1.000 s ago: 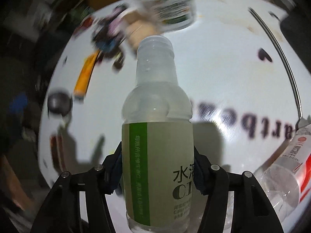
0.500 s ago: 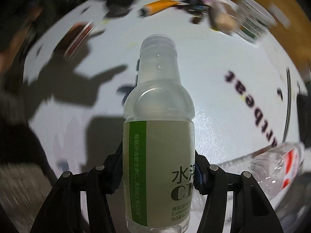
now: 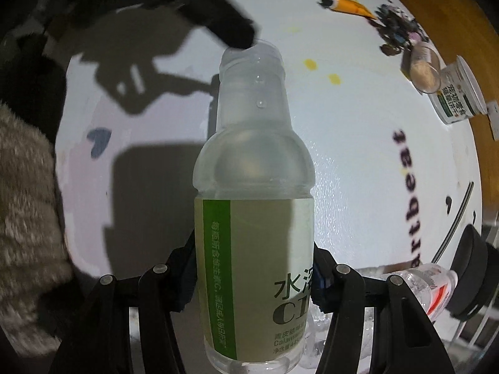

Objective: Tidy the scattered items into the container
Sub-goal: 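Tilt the bottle toward the left gripper while the left gripper closes on its base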

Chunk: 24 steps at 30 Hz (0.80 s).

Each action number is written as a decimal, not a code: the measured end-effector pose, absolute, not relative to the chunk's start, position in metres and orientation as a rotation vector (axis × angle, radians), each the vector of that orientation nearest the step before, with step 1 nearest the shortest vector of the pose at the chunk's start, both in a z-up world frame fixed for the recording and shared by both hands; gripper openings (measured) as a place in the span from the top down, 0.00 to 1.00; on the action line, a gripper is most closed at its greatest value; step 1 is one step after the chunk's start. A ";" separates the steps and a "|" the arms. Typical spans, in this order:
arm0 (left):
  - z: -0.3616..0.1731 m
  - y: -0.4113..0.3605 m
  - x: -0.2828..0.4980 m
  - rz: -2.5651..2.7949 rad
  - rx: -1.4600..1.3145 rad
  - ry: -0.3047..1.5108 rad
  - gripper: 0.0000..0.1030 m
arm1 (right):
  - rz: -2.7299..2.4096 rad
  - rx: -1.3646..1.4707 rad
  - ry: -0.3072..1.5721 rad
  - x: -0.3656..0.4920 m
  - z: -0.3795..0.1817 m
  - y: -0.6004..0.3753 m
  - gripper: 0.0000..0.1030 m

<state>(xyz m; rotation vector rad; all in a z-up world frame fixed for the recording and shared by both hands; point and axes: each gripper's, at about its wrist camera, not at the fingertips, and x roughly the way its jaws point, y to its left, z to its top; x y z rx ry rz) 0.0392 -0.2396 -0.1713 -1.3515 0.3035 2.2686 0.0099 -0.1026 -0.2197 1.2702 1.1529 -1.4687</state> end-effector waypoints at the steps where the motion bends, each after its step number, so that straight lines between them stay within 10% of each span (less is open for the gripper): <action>1: -0.173 -0.236 0.042 2.245 -1.338 0.341 0.18 | -1.451 1.268 1.167 0.008 -0.220 -0.101 0.43; 18: -0.207 -0.178 0.070 1.884 -1.080 0.862 0.29 | -1.228 1.137 1.439 -0.027 -0.225 -0.099 0.43; 24: -0.212 -0.174 0.068 1.834 -1.095 0.837 0.49 | -1.249 1.132 1.439 -0.050 -0.223 -0.099 0.43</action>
